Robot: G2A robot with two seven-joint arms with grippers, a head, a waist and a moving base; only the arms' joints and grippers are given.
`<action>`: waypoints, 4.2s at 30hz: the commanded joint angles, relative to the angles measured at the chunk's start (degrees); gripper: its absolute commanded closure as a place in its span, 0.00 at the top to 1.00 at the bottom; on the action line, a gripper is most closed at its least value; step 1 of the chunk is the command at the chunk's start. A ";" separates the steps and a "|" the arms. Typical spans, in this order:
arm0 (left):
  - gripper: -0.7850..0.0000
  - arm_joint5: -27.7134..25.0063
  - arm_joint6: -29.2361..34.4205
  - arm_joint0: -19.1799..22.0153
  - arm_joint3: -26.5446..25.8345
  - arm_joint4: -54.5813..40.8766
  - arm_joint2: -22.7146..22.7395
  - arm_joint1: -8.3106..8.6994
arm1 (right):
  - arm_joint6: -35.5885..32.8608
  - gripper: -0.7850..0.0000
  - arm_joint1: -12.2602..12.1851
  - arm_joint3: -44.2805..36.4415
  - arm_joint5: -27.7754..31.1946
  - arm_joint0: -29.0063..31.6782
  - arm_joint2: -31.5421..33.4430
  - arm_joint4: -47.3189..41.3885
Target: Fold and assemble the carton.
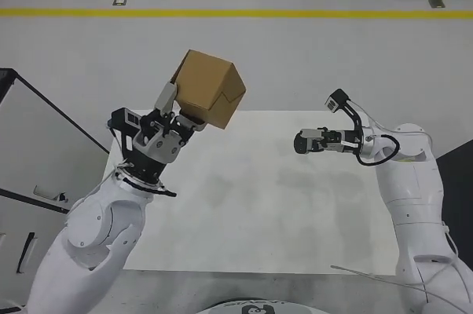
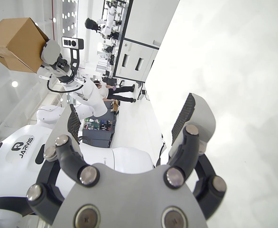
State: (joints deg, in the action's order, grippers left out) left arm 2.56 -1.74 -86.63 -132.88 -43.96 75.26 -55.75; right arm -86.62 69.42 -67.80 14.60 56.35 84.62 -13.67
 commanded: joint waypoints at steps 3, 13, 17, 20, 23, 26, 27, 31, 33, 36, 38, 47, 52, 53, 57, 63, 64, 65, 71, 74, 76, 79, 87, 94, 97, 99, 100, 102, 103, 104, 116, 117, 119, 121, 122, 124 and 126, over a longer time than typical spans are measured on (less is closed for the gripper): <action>0.00 6.72 -6.87 2.13 -1.77 0.94 -1.49 -0.56 | 0.00 1.00 0.00 0.00 0.00 0.00 0.00 0.00; 0.00 12.07 -17.93 9.11 -1.77 0.44 -4.72 -2.52 | 0.00 1.00 0.00 0.00 0.00 0.00 0.00 0.00; 0.00 13.45 -20.14 10.83 -1.77 -0.39 -5.10 -3.17 | 0.00 1.00 0.00 0.00 0.00 0.00 0.00 0.00; 0.00 14.24 -20.76 11.42 -1.77 -0.28 -5.10 -3.52 | 0.00 1.00 0.00 0.00 0.00 0.00 0.00 0.00; 0.00 15.09 -21.22 11.56 -1.77 0.18 -5.04 -3.81 | 0.00 1.00 0.00 0.00 0.00 0.00 0.00 0.00; 0.00 15.94 -21.78 11.45 -1.77 -0.24 -5.11 -4.15 | 0.00 1.00 0.00 0.00 0.00 0.00 0.00 0.00; 0.00 15.93 -22.02 11.26 -1.77 -1.57 -5.20 -4.32 | 0.00 1.00 0.00 0.00 0.00 0.00 0.00 0.00; 0.00 16.67 -19.92 10.22 -1.77 -6.92 -4.50 -4.74 | 0.00 1.00 0.00 0.00 0.00 0.00 0.00 0.00; 0.00 15.88 -16.71 9.05 -1.77 -12.67 -3.27 -4.94 | 0.00 1.00 0.00 0.00 0.00 0.00 0.00 0.00; 0.00 16.97 -11.90 6.52 -1.77 -17.69 -0.51 -4.84 | 0.00 1.00 0.00 0.00 0.00 0.00 0.00 0.00; 0.00 17.35 -9.47 4.37 -1.77 -20.61 1.06 -4.81 | 0.00 1.00 0.00 0.00 0.00 0.00 0.00 0.00; 0.00 19.42 -2.86 -0.63 -1.47 -36.94 5.91 -5.13 | 0.00 1.00 0.00 0.00 0.00 0.00 0.00 0.00; 0.00 19.40 -4.05 -1.17 -0.65 -46.98 7.15 -5.55 | 0.00 1.00 0.00 0.00 0.00 0.00 0.00 0.00; 0.00 19.54 -4.63 -0.76 -0.99 -46.04 7.56 -5.52 | 0.00 1.00 0.00 0.00 0.00 0.00 0.00 0.00; 0.00 19.54 -4.63 -0.76 -0.99 -46.04 7.56 -5.52 | 0.00 1.00 0.00 0.00 0.00 0.00 0.00 0.00; 0.00 18.40 -5.10 -1.72 0.38 -53.36 7.08 -5.91 | 0.00 1.00 0.00 0.00 0.00 0.00 0.00 0.00; 0.00 18.11 -5.87 -1.84 0.48 -55.87 7.23 -6.01 | 0.00 1.00 0.00 0.00 0.00 0.00 0.00 0.00; 0.00 18.20 -6.26 -2.11 0.64 -59.84 7.01 -6.15 | 0.00 1.00 0.00 0.00 0.00 0.00 0.00 0.00; 0.00 19.04 -10.84 -1.26 1.69 -75.65 8.10 -6.49 | 0.00 1.00 0.00 0.00 0.00 0.00 0.00 0.00; 0.00 18.79 -12.17 -0.71 2.17 -81.22 8.49 -6.62 | 0.00 1.00 0.00 0.00 0.00 0.00 0.00 0.00; 0.00 18.56 -12.61 -0.40 2.53 -84.35 8.71 -6.71 | 0.00 1.00 0.00 0.00 0.00 0.00 0.00 0.00; 0.00 18.23 -12.95 -0.17 3.00 -88.27 8.78 -6.84 | 0.00 1.00 0.00 0.00 0.00 0.00 0.00 0.00; 0.00 18.57 -12.35 0.32 4.00 -98.37 8.70 -7.19 | 0.00 1.00 0.00 0.00 0.00 0.00 0.00 0.00; 0.00 18.46 -11.99 0.11 4.54 -104.60 8.85 -7.44 | 0.00 1.00 0.00 0.00 0.00 0.00 0.00 0.00; 0.00 18.11 -12.33 0.05 4.67 -107.62 9.02 -7.53 | 0.00 1.00 0.00 0.00 0.00 0.00 0.00 0.00; 0.00 17.97 -12.45 0.09 4.76 -110.07 9.19 -7.59 | 0.00 1.00 0.00 0.00 0.00 0.00 0.00 0.00; 0.00 17.69 -12.28 -0.03 4.93 -112.02 9.15 -7.66 | 0.00 1.00 0.00 0.00 0.00 0.00 0.00 0.00; 0.00 17.28 -12.36 0.00 5.14 -115.16 9.37 -7.75 | 0.00 1.00 0.00 0.00 0.00 0.00 0.00 0.00; 0.00 17.19 -12.44 0.02 5.22 -116.53 9.48 -7.78 | 0.00 1.00 0.00 0.00 0.00 0.00 0.00 0.00; 0.00 17.14 -12.58 0.08 5.27 -117.50 9.66 -7.81 | 0.00 1.00 0.00 0.00 0.00 0.00 0.00 0.00; 0.00 20.35 -15.88 0.72 4.03 -107.26 11.84 -7.53 | 0.00 1.00 0.00 0.00 0.00 0.00 0.00 0.00; 0.00 20.67 -15.79 0.71 3.81 -104.92 11.99 -7.50 | 0.00 1.00 0.00 0.00 0.00 0.00 0.00 0.00; 0.00 22.11 -14.82 1.02 3.12 -98.78 12.71 -7.41 | 0.00 1.00 0.00 0.00 0.00 0.00 0.00 0.00; 0.00 23.81 -13.63 1.12 2.25 -91.56 13.34 -7.29 | 0.00 1.00 0.00 0.00 0.00 0.00 0.00 0.00; 0.00 24.67 -12.77 1.06 1.96 -87.77 13.60 -7.23 | 0.00 1.00 0.00 0.00 0.00 0.00 0.00 0.00; 0.00 26.27 -10.12 0.73 1.61 -82.27 13.62 -7.19 | 0.00 1.00 0.00 0.00 0.00 0.00 0.00 0.00; 0.00 27.19 -6.72 0.37 1.85 -78.74 13.72 -7.23 | 0.00 1.00 0.00 0.00 0.00 0.00 0.00 0.00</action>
State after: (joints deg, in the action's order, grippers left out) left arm 29.27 -10.57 -86.05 -131.21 -125.42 88.93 -62.95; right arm -86.62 69.42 -67.80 14.60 56.35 84.62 -13.67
